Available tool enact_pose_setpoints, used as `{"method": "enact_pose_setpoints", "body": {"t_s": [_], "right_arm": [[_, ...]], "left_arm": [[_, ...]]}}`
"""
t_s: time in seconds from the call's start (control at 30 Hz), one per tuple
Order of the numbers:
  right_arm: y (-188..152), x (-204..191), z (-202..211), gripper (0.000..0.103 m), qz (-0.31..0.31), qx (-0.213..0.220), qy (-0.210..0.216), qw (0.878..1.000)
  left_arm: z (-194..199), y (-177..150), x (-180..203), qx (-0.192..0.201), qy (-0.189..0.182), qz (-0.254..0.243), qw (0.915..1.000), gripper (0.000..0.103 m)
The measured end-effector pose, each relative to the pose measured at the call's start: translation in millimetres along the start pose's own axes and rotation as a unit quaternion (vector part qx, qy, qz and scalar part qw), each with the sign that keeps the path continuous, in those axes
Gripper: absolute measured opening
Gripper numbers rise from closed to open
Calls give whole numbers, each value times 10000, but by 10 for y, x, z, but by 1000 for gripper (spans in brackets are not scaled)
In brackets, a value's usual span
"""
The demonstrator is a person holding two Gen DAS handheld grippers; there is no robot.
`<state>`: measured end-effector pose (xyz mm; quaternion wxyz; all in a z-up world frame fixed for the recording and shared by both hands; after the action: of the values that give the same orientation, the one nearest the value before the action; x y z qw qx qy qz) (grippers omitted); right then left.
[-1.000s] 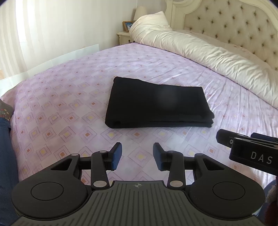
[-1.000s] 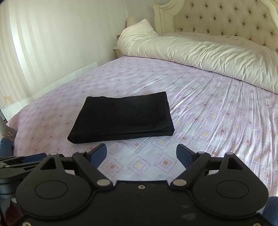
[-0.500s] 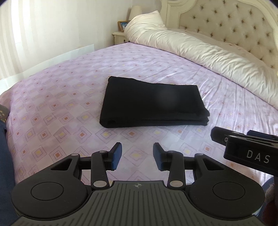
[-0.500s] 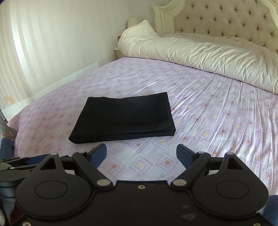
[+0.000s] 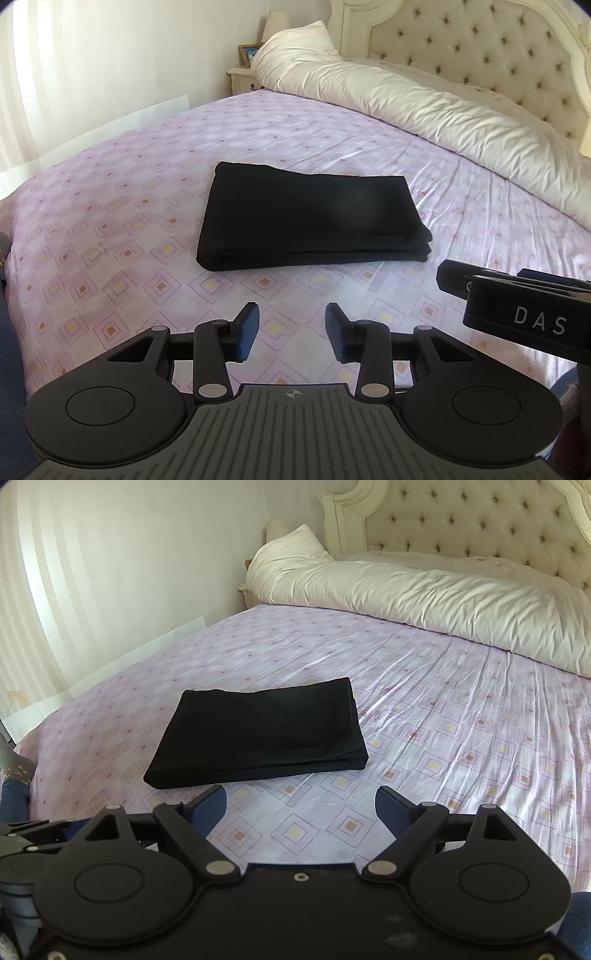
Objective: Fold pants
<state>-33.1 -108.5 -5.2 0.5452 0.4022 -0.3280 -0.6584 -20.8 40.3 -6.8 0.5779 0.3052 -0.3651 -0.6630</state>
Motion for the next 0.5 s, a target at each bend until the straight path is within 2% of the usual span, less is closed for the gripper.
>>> {"method": "enact_pose_setpoints", "body": {"t_s": [0.5], "right_arm": [[-11,-22,0,92,3,-23,9,10000]], "left_arm": [[-19,-6,4,-63,-126,46,9999,38]]}}
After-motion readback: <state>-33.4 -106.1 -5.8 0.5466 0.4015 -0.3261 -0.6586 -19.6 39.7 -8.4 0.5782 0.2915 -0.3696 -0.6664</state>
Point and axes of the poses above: each gripper's, at about its wrist camera, not at the fingertips, and z roughly against the way its jaws point, x to its right, y to its top, the point moved 1 cm from there along -z, roughly the way its jaws point, and after that the axes turned 12 degrees about x, right-handed, at the moved point
